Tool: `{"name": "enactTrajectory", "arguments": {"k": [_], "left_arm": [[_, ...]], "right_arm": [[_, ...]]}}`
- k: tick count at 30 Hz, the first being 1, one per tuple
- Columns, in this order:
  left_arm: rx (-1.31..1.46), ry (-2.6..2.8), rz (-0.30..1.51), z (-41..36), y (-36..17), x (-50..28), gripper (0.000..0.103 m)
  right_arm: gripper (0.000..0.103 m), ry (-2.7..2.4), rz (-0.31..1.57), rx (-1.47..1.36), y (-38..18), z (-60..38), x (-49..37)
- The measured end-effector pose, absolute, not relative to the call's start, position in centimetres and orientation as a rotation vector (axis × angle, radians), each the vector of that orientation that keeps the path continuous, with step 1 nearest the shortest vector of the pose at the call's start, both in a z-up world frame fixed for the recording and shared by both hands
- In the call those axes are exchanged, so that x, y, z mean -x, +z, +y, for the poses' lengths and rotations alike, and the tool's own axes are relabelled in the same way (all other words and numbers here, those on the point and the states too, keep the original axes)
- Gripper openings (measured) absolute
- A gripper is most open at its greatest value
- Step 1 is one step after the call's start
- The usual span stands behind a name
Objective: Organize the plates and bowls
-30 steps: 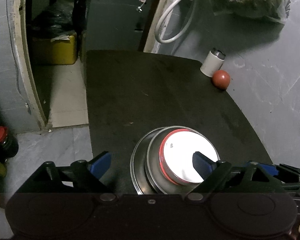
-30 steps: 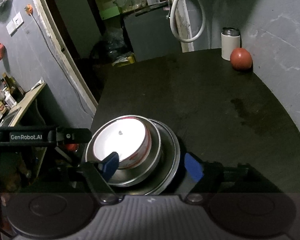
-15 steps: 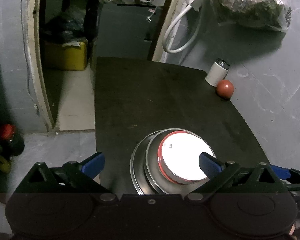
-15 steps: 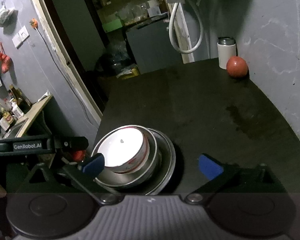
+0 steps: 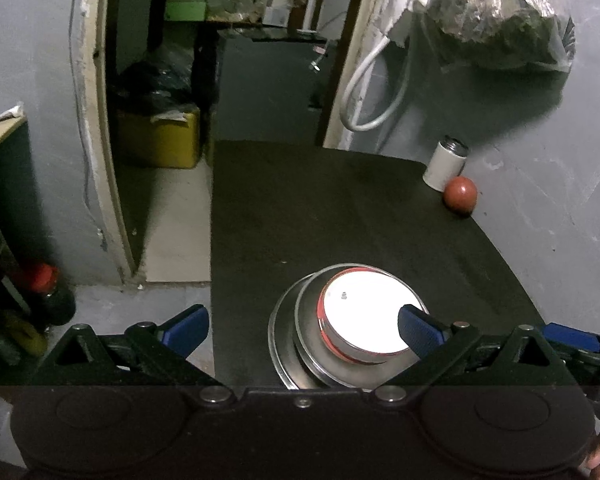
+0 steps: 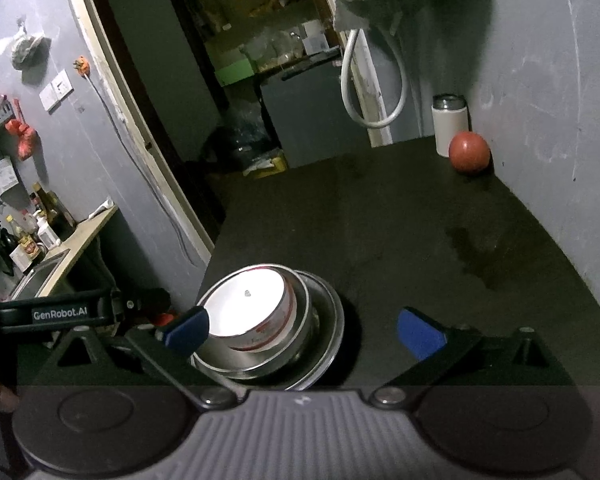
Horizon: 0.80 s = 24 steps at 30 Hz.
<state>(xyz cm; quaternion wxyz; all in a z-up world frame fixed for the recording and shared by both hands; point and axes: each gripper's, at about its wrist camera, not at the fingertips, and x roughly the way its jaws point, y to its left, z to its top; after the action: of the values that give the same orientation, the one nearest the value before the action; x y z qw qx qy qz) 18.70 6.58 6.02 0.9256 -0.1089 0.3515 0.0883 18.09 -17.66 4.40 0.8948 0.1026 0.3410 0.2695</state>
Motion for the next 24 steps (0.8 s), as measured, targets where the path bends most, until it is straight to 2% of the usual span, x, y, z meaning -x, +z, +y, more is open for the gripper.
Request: {"name": "enactTrajectory", "arguments": {"k": [11,24], "left_arm": [[0.282,0.279,0.671,5.5,6.0,-15.3,0.102],[0.140,0.189,0.614,4.5,4.8,-11.4,0.102]], "right_arm": [[0.103,0.535,0.654,-0.192,4.2,-18.7,-16.5],[0.103,0.426,0.613,-0.163,4.1,-20.0,-12.1]]}}
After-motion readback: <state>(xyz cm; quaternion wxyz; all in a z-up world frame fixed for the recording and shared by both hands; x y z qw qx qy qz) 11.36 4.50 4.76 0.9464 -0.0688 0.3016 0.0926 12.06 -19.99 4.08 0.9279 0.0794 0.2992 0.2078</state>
